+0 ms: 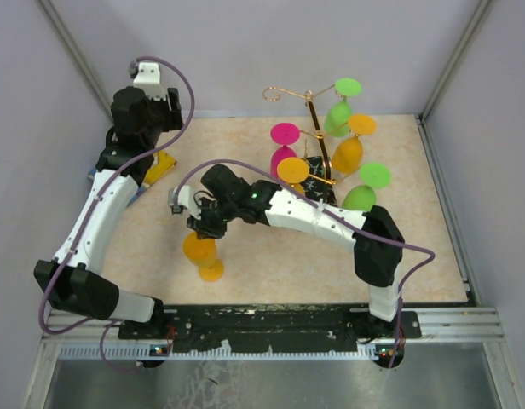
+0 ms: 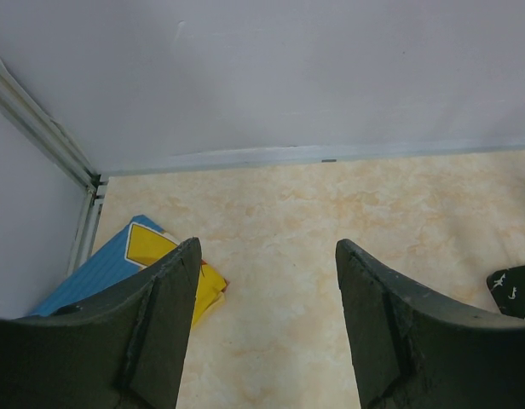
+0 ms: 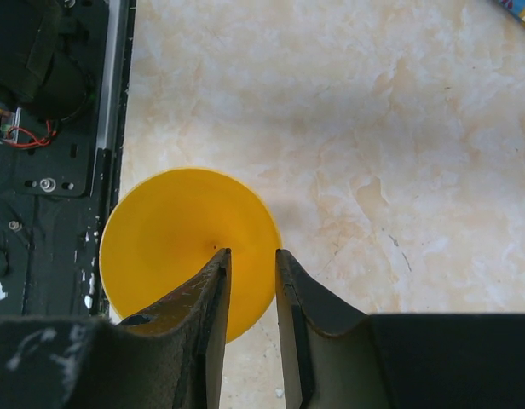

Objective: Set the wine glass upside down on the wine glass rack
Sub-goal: Pick up the wine glass at the center of the board.

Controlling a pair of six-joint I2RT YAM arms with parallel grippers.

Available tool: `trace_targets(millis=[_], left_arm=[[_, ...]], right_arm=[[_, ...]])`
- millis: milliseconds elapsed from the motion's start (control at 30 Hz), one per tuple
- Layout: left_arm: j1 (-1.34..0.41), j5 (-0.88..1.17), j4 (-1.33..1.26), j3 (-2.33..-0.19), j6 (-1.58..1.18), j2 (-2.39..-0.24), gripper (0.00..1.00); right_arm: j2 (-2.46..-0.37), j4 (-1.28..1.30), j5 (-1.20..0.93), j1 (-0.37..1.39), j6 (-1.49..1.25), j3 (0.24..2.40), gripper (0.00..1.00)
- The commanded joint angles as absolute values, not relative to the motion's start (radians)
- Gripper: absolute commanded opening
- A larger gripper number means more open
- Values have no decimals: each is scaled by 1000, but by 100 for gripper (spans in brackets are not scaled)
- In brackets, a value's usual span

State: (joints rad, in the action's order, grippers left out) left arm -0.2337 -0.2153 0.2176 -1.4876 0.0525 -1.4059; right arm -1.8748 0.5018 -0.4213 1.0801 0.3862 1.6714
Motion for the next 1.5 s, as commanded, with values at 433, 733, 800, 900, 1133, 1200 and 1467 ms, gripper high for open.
trace_targets(millis=[433,733,800,900,1133,1200,1467], left_arm=[[-235,-189,176,-1470,9,-1377,71],[-235,-185,173,-1477,8,-1384,71],[-235,-184,174,-1479,11,-1387,71],[-235,-180,173,-1482,13,-1390,71],[-235,-172,172,-1483,21,-1390,71],[-235,-167,171,-1484,21,-1390,71],[-235,-153,174,-1491,18,-1388,71]], right_arm=[[-1761,494,-400,1097,435,1640,27],[-1775,529,-378,1088,484,1626,28],[-1782,529,-379,1088,485,1625,29],[-1793,531,-381,1088,485,1624,29],[-1826,520,-390,1088,477,1627,29],[-1836,512,-395,1088,471,1627,29],[-1862,484,-415,1088,445,1629,25]])
